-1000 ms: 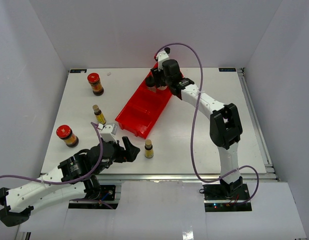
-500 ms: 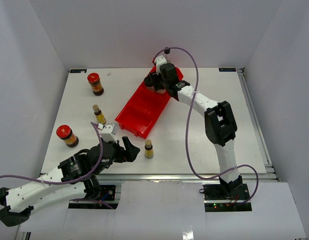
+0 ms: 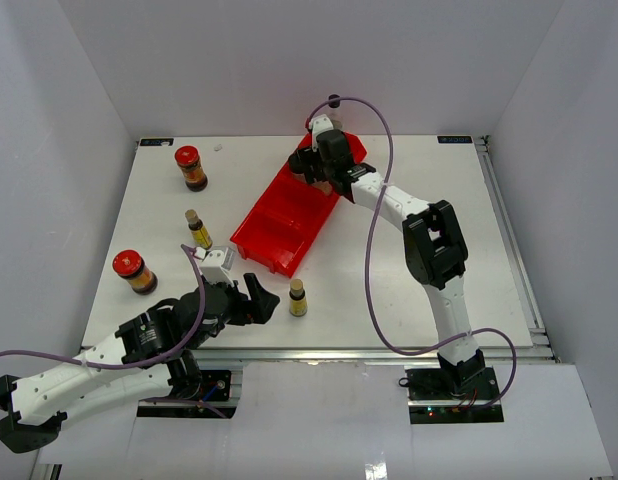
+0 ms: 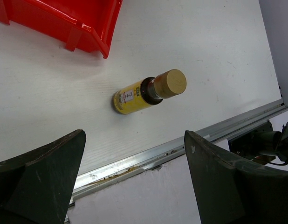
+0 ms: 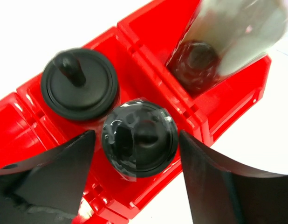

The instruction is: Organize the condiment bottles

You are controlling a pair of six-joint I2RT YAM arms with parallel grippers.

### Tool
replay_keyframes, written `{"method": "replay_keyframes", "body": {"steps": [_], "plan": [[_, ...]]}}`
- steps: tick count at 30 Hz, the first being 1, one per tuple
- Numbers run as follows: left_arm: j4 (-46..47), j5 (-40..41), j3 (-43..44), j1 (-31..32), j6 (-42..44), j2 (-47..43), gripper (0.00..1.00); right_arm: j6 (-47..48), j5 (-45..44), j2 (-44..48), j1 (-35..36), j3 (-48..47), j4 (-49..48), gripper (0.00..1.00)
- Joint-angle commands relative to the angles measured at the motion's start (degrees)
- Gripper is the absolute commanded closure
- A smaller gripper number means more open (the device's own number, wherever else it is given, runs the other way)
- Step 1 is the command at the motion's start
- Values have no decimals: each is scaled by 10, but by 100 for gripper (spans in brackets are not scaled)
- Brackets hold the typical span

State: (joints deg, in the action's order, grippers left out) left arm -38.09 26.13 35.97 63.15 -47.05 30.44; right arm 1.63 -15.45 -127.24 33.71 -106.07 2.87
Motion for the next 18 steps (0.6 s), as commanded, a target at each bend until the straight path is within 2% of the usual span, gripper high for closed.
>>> {"method": "replay_keyframes", "body": {"steps": [1,6,12,18], "plan": [[-6,9,9,3,-6,3,2,-7,-13,22,-7,-33,-25,18],[-11,9,14,3,-7,4,2,-7,-16,49,-8,-33,12,15],[0,-17,54,3,31,38,2,-36,9,143,-8,-18,128,12],[13,-58,107,3,68,160,2,-77,50,322,-7,124,181,12]]}}
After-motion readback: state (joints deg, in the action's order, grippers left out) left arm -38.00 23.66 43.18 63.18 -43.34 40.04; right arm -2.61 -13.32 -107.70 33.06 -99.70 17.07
